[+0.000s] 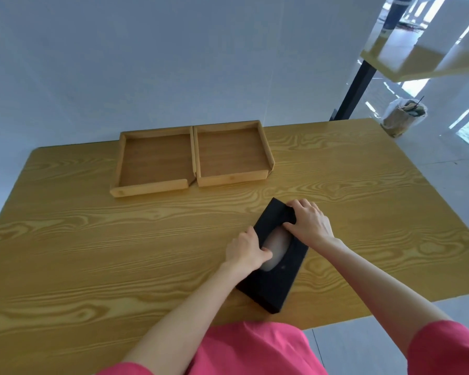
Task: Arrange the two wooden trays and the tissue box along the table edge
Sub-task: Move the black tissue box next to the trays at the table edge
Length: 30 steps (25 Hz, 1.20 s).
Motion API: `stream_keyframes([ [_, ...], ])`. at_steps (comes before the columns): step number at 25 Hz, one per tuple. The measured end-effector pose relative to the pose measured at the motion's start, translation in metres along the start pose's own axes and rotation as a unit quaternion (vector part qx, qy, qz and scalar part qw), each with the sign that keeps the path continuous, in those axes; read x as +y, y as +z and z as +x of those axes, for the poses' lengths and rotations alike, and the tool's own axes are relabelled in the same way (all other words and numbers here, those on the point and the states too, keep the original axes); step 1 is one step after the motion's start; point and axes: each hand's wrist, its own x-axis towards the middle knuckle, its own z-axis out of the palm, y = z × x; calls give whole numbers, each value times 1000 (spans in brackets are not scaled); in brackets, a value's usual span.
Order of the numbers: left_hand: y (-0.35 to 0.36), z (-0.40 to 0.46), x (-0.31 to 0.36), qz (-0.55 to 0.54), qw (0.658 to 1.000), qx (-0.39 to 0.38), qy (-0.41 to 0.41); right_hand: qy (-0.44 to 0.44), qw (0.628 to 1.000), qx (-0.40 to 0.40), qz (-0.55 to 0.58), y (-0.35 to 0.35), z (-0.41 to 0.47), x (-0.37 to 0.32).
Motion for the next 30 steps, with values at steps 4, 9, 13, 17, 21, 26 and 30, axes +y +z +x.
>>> stream_keyframes([
  [4,-37,-2,-55,-2,1000,-14,17,-33,999,-17,-18,6,5,-48],
  [9,-76,0,-109,6,999,40,29,-46,998,-9,-30,16,14,-110],
  [13,-105,6,-143,70,994,69,38,-26,999,-24,-25,27,18,-149],
  [17,-122,10,-168,134,982,119,53,-7,999,-41,7,40,23,-175],
  [21,-111,9,-182,124,980,145,65,7,998,-54,25,51,25,-186],
  [26,-100,11,-192,84,976,186,82,14,998,-50,37,58,25,-184],
  [30,-98,6,-195,59,980,181,51,-8,993,-62,96,58,19,-168],
])
